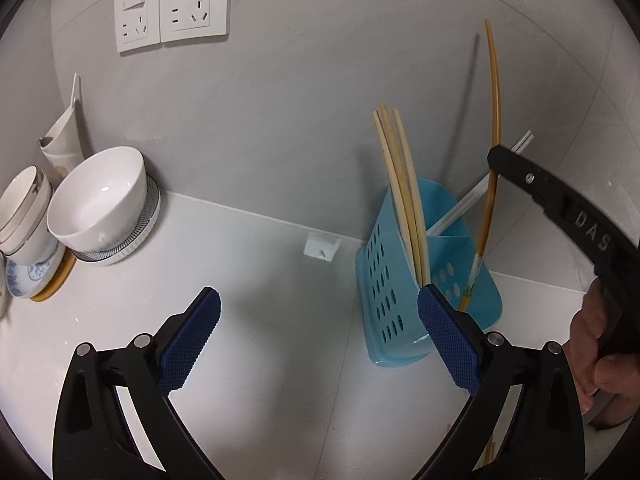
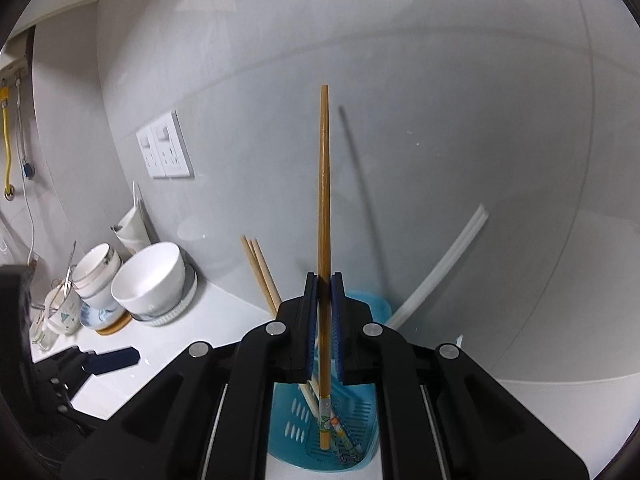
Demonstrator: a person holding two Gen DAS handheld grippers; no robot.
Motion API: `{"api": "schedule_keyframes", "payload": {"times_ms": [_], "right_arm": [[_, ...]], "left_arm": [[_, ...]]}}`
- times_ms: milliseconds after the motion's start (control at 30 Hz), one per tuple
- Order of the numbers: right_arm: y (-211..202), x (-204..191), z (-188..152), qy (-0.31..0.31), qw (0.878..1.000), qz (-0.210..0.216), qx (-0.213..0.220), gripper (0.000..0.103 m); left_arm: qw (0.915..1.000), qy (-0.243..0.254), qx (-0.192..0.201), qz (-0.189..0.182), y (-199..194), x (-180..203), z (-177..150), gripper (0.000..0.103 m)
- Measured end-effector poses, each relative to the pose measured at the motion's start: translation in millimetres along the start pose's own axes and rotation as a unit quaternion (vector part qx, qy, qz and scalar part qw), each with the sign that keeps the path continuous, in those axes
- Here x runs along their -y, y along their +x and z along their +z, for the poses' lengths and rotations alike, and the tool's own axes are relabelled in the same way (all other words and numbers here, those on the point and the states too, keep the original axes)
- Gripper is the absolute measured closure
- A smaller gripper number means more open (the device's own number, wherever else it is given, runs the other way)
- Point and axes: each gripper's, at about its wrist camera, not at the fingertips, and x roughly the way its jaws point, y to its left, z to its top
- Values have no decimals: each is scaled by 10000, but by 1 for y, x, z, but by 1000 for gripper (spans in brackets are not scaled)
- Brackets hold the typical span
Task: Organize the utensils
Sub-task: 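Open the left tool to drop its chopstick in the holder while the right tool lowers its chopstick in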
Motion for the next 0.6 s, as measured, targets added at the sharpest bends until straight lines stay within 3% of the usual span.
{"api": "schedule_keyframes", "payload": {"times_ms": [500, 600], "right_arm": [[13, -8, -29, -279, 9981, -243, -489, 96], [6, -4, -25, -232, 9978, -308, -534, 87]], "left_arm": [[10000, -21, 33, 12, 3, -4, 1, 6], [10000, 43, 39, 10, 0, -2, 0, 6]]}}
